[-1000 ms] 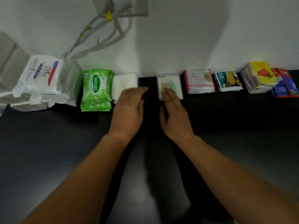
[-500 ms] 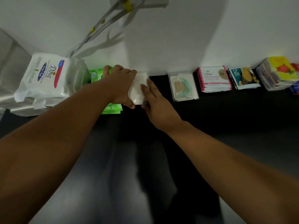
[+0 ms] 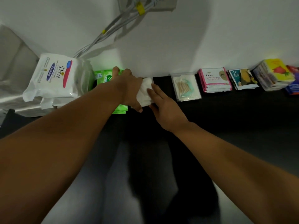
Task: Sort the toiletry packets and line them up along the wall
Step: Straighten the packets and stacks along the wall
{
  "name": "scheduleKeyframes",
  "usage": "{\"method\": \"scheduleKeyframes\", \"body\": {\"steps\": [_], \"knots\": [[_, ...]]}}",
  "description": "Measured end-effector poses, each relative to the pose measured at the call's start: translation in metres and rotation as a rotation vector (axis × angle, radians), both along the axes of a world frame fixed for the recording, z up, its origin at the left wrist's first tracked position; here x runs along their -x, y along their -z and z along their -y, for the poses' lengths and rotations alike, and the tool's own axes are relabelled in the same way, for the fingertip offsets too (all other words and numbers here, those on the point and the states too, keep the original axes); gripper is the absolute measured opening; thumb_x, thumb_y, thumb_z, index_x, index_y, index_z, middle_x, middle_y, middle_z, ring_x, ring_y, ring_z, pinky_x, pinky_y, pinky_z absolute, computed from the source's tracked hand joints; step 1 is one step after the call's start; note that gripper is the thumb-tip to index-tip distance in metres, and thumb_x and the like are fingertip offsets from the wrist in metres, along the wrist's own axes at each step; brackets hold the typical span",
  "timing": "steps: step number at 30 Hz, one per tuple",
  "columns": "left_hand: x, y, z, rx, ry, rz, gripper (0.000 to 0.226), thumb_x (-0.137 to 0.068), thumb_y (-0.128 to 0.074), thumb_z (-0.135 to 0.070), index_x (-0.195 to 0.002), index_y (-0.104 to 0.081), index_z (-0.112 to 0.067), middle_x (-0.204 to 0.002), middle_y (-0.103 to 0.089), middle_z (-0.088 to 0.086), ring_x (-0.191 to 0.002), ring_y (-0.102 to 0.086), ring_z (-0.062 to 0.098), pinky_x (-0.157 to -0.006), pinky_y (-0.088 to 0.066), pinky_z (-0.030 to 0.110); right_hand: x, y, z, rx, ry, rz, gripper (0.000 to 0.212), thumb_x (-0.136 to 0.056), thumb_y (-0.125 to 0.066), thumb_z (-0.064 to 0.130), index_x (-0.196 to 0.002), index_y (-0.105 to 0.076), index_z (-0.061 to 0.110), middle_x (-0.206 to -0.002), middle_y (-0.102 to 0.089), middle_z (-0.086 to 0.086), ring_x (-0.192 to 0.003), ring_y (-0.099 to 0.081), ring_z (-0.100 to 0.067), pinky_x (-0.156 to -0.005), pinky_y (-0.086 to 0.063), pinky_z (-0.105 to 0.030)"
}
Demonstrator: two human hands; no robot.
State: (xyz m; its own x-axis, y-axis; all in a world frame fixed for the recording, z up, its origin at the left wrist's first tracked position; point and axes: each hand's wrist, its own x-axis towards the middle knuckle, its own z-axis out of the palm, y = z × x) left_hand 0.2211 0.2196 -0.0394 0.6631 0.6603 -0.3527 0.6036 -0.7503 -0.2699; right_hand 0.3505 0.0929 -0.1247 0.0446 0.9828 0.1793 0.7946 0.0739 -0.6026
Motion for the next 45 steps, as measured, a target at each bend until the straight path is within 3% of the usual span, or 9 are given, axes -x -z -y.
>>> {"method": "scheduleKeyframes", "body": {"steps": [6,10,14,20,24,29,33,37,45], "knots": [[0.008,0.007,0.051,0.031,0.030,0.159,0.115,-0.057,-0.070,-0.080,-0.145,-0.034,-0.016,-0.134,-0.055,0.002,-0.133,-0.033,0.027,-0.111,-0.017,0.057,-0.005,-0.001,0.052,0.093,0.004,-0.026,0.060,-0.100,-0.051,0.020,-0.155,-0.027,0.025,-0.165,-0.009,0.006,-0.146,-0.030,-0.021,-0.115,-0.036,-0.042],[0.022,0.017,0.090,0.112,-0.038,0.389,0.116,-0.054,-0.075,-0.074,-0.147,-0.029,-0.021,-0.138,-0.053,-0.001,-0.136,-0.028,0.022,-0.109,-0.013,0.047,-0.005,-0.001,0.087,0.044,-0.004,0.021,0.056,-0.098,-0.052,0.018,-0.151,-0.035,0.017,-0.164,-0.018,-0.004,-0.143,-0.036,-0.026,-0.107,-0.046,-0.043],[0.033,0.024,0.119,0.233,-0.133,0.563,0.095,-0.057,-0.081,-0.065,-0.133,-0.036,-0.029,-0.139,-0.045,-0.002,-0.137,-0.017,0.014,-0.112,-0.009,0.040,-0.001,-0.003,0.114,-0.018,-0.005,0.030,0.052,-0.097,-0.046,0.023,-0.147,-0.041,0.009,-0.160,-0.028,-0.012,-0.141,-0.039,-0.031,-0.103,-0.049,-0.044],[0.040,0.040,0.152,0.198,-0.037,0.658,0.089,-0.055,-0.082,-0.064,-0.126,-0.041,-0.029,-0.139,-0.053,-0.005,-0.136,-0.034,0.023,-0.105,-0.014,0.037,0.005,-0.003,0.149,-0.023,0.030,0.000,0.055,-0.095,-0.059,0.011,-0.148,-0.040,0.013,-0.161,-0.025,-0.006,-0.142,-0.039,-0.026,-0.105,-0.048,-0.037],[0.042,0.043,0.171,0.251,-0.106,0.710,0.091,-0.056,-0.086,-0.057,-0.132,-0.042,-0.032,-0.157,-0.032,-0.001,-0.140,-0.030,0.023,-0.108,-0.015,0.035,0.003,-0.010,0.163,0.000,-0.012,-0.029,0.062,-0.095,-0.058,0.013,-0.152,-0.032,0.019,-0.164,-0.015,0.000,-0.144,-0.034,-0.021,-0.102,-0.049,-0.032],[0.051,0.040,0.200,0.358,-0.272,0.963,0.101,-0.060,-0.090,-0.048,-0.141,-0.029,-0.035,-0.165,-0.015,0.001,-0.147,-0.021,0.018,-0.118,-0.025,0.043,0.008,-0.026,0.178,0.052,0.093,-0.316,0.076,-0.093,-0.059,0.009,-0.156,-0.019,0.027,-0.164,-0.014,0.007,-0.148,-0.016,0.000,-0.112,-0.024,-0.010],[0.052,0.038,0.226,0.371,-0.512,1.287,0.074,-0.078,-0.081,-0.035,-0.134,-0.035,-0.049,-0.144,-0.032,-0.039,-0.142,-0.029,-0.003,-0.108,-0.031,0.011,0.023,-0.025,0.187,0.100,0.274,-0.629,0.064,-0.096,-0.055,0.010,-0.154,-0.029,0.020,-0.160,-0.027,0.011,-0.146,-0.020,0.003,-0.121,-0.022,-0.029],[0.047,0.052,0.241,0.272,-0.836,1.324,0.059,-0.088,-0.070,-0.034,-0.140,-0.041,-0.037,-0.137,-0.049,-0.008,-0.120,-0.051,0.004,-0.095,-0.044,0.017,0.031,-0.031,0.184,0.158,0.341,-0.770,0.058,-0.100,-0.052,0.019,-0.154,-0.030,0.024,-0.159,-0.028,0.016,-0.144,-0.022,0.007,-0.122,-0.023,-0.034],[0.031,0.054,0.235,0.257,-0.981,1.228,0.061,-0.086,-0.073,-0.039,-0.138,-0.041,-0.042,-0.121,-0.030,-0.010,-0.128,-0.031,0.024,-0.108,-0.036,0.043,0.032,-0.035,0.160,0.149,0.357,-0.647,0.052,-0.100,-0.045,0.026,-0.151,-0.036,0.024,-0.153,-0.041,0.008,-0.141,-0.037,-0.005,-0.116,-0.035,-0.035]]}}
